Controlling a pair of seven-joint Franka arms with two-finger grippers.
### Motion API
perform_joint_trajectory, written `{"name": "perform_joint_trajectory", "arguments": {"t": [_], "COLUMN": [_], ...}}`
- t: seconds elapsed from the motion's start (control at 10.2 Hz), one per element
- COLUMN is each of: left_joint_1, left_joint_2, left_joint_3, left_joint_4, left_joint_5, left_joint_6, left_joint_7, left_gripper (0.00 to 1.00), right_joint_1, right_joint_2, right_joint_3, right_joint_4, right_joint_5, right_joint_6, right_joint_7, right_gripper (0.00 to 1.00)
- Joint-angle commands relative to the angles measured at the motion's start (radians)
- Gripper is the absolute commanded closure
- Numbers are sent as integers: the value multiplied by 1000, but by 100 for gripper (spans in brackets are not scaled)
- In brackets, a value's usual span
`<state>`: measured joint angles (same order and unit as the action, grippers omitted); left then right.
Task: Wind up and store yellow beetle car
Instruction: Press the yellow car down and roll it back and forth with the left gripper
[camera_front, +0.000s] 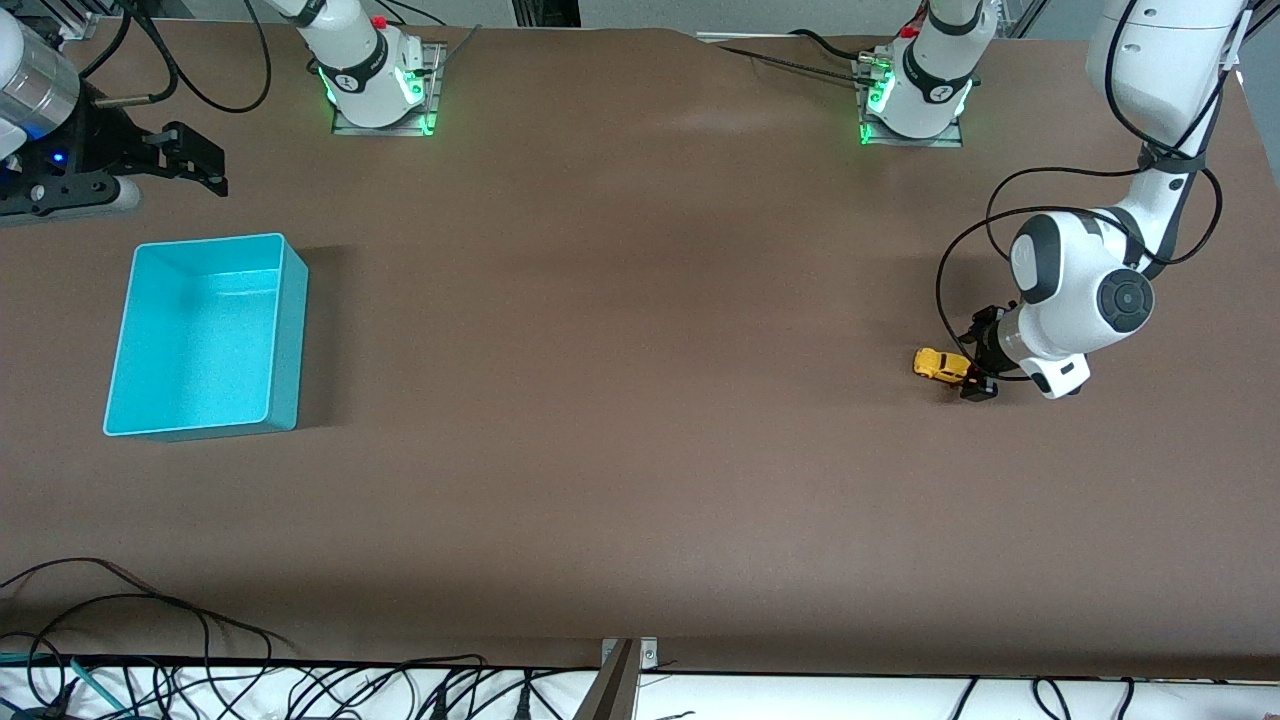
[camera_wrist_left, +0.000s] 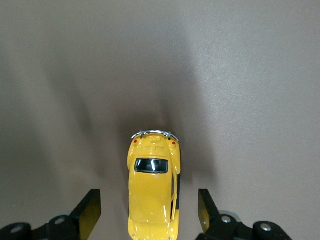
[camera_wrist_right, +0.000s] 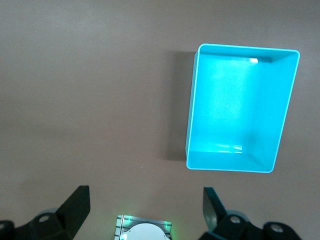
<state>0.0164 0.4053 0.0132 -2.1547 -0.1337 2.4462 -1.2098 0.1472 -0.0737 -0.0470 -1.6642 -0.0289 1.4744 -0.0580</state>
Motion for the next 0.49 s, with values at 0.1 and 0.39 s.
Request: {"name": "perform_joint_trajectory", "arguments": {"t": [0.1,0.39], "left_joint_1": [-4,-6], "left_joint_2": [3,7], "left_joint_3": [-3,-3], "left_joint_4": [-11,-10], "left_joint_5": [-20,-18], "left_joint_6": [17,17], "left_joint_7": [-10,-17], "left_gripper": [27,92], "right_joint_1": [2,2], "right_joint_2": [8,8], "right_joint_3": [1,1], "right_joint_4": [18,18], "right_joint_5": [0,0], "right_joint_6": [-9,-9], "right_joint_7": [-8,-8], "right_gripper": [0,0]}}
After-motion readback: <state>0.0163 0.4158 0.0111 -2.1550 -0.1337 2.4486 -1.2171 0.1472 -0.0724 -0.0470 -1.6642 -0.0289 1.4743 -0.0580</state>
